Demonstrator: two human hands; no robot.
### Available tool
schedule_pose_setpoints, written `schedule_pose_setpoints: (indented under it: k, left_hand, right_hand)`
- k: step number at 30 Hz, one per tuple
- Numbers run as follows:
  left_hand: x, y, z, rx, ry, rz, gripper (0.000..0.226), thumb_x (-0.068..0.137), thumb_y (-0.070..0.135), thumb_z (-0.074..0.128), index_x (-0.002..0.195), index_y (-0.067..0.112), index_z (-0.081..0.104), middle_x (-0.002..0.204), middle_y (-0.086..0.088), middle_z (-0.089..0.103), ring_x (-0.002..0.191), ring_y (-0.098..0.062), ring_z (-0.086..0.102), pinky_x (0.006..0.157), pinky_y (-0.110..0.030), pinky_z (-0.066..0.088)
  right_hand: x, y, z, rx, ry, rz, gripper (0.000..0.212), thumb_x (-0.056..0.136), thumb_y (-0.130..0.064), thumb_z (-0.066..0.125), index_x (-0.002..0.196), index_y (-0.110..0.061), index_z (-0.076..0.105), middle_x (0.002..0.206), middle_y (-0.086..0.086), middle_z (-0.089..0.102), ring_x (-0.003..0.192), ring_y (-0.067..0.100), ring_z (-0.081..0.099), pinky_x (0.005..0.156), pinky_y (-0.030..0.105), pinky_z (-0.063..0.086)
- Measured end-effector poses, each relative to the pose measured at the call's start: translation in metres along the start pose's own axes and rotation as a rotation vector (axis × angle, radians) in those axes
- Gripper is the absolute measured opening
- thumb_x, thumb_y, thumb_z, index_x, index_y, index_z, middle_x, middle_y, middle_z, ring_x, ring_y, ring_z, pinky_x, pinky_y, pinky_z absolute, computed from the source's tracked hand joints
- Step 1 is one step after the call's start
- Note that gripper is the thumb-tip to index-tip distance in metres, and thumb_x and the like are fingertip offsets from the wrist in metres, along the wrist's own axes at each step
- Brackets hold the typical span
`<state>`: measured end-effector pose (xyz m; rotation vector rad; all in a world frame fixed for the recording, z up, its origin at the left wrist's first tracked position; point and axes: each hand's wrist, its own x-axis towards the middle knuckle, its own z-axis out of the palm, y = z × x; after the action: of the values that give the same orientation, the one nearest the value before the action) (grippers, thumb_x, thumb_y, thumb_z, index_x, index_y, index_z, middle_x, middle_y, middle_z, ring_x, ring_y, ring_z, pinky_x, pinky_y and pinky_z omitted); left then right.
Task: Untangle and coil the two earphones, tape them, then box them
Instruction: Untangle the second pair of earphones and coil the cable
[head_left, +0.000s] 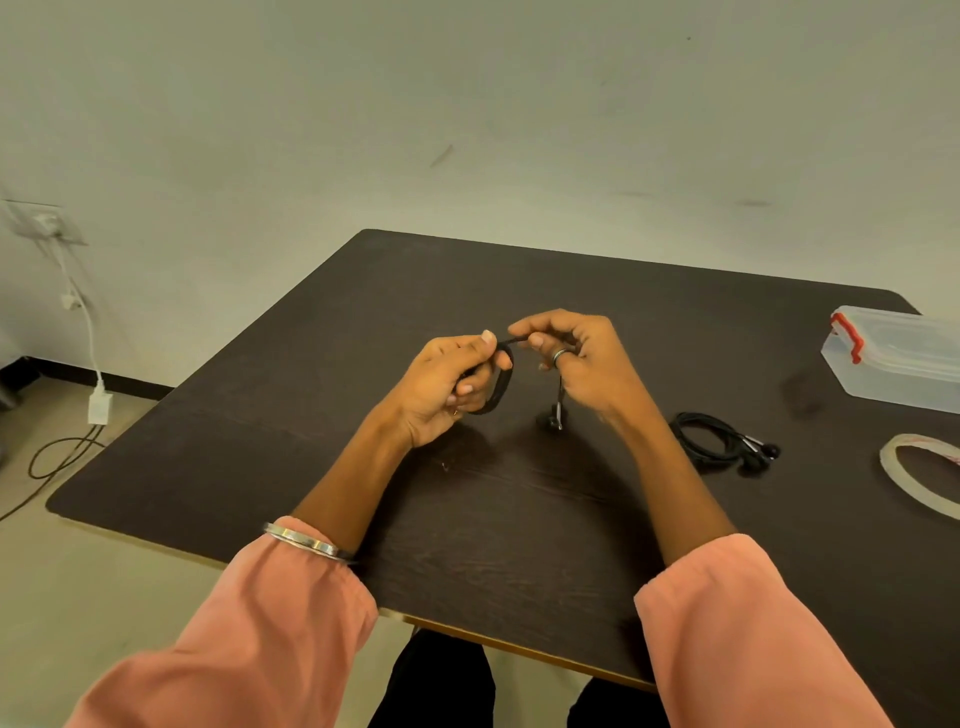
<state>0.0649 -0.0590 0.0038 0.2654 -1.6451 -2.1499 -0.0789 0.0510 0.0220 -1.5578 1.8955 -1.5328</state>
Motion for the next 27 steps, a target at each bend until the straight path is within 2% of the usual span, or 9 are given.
schedule_pose_setpoints:
  k: [3,7,11,14,19,21,22,25,27]
  left_hand:
    - [-0.001,0.001,0.000,-0.144,0.030,0.029,0.035,0.093,0.033,0.047,0.078,0.004,0.060,0.037,0.006,0.034,0.029,-0.001,0.023,0.035,-0.017,0.015]
    - [0.000,0.003,-0.001,-0.266,0.053,0.062,0.032,0.091,0.033,0.048,0.078,0.006,0.056,0.035,0.008,0.035,0.026,-0.002,0.025,0.034,-0.017,0.015]
    - [0.001,0.002,0.000,-0.341,0.055,0.046,0.032,0.095,0.034,0.043,0.081,0.008,0.055,0.036,0.009,0.038,0.026,-0.003,0.029,0.033,-0.016,0.019]
    - [0.002,0.001,0.000,-0.361,0.088,0.047,0.032,0.095,0.036,0.042,0.084,0.009,0.055,0.039,0.008,0.041,0.028,-0.003,0.033,0.033,-0.013,0.027]
    - [0.002,-0.001,0.003,-0.243,0.175,0.054,0.031,0.092,0.037,0.047,0.085,0.009,0.057,0.045,0.005,0.046,0.031,-0.002,0.035,0.036,-0.010,0.031]
    - [0.002,-0.002,0.005,-0.179,0.207,0.062,0.032,0.094,0.035,0.047,0.083,0.009,0.059,0.045,0.004,0.046,0.031,-0.001,0.035,0.036,-0.010,0.030]
    - [0.002,-0.002,0.006,-0.160,0.216,0.066,0.032,0.094,0.035,0.048,0.081,0.009,0.060,0.044,0.003,0.046,0.031,-0.001,0.035,0.035,-0.011,0.030]
    - [0.002,-0.001,0.009,-0.140,0.233,0.071,0.032,0.088,0.038,0.053,0.078,0.009,0.061,0.043,0.003,0.046,0.031,-0.001,0.034,0.035,-0.011,0.030]
    - [0.002,0.000,0.008,-0.146,0.252,0.061,0.032,0.089,0.037,0.054,0.078,0.008,0.061,0.043,0.002,0.046,0.030,-0.001,0.034,0.034,-0.012,0.031]
  right_hand:
    - [-0.001,-0.003,0.008,0.183,0.017,0.079,0.017,0.089,0.006,0.058,0.099,-0.003,0.068,0.086,0.010,0.069,0.075,0.007,0.067,0.065,0.023,0.055]
    - [-0.005,-0.006,0.026,0.334,0.115,0.165,0.004,0.086,0.001,0.066,0.090,0.000,0.066,0.071,0.009,0.067,0.052,0.016,0.062,0.053,0.026,0.055]
    - [-0.006,-0.003,0.041,0.309,0.171,0.158,0.010,0.085,0.002,0.064,0.091,-0.004,0.069,0.080,0.016,0.070,0.069,0.026,0.068,0.065,0.034,0.059]
    - [-0.006,-0.001,0.048,0.215,0.158,0.114,0.028,0.082,0.011,0.061,0.099,-0.008,0.072,0.089,0.008,0.074,0.086,0.018,0.071,0.077,0.031,0.059]
    - [-0.008,0.000,0.048,0.143,0.141,0.159,0.032,0.083,0.009,0.059,0.101,-0.012,0.074,0.093,0.001,0.074,0.091,0.009,0.069,0.082,0.026,0.056]
    - [-0.007,-0.001,0.043,0.225,0.068,0.234,0.030,0.088,0.007,0.053,0.102,-0.011,0.074,0.094,0.005,0.074,0.090,0.012,0.068,0.079,0.026,0.054]
    - [-0.007,-0.001,0.041,0.291,0.030,0.275,0.028,0.091,0.005,0.051,0.102,-0.008,0.073,0.095,0.010,0.073,0.090,0.018,0.067,0.079,0.031,0.052]
    - [-0.007,0.000,0.038,0.480,-0.072,0.342,0.026,0.098,-0.005,0.044,0.106,0.002,0.068,0.100,0.023,0.069,0.103,0.040,0.064,0.092,0.049,0.049]
    - [-0.007,0.000,0.035,0.575,-0.145,0.358,0.031,0.101,-0.011,0.041,0.109,0.006,0.064,0.102,0.024,0.068,0.105,0.040,0.063,0.095,0.050,0.047]
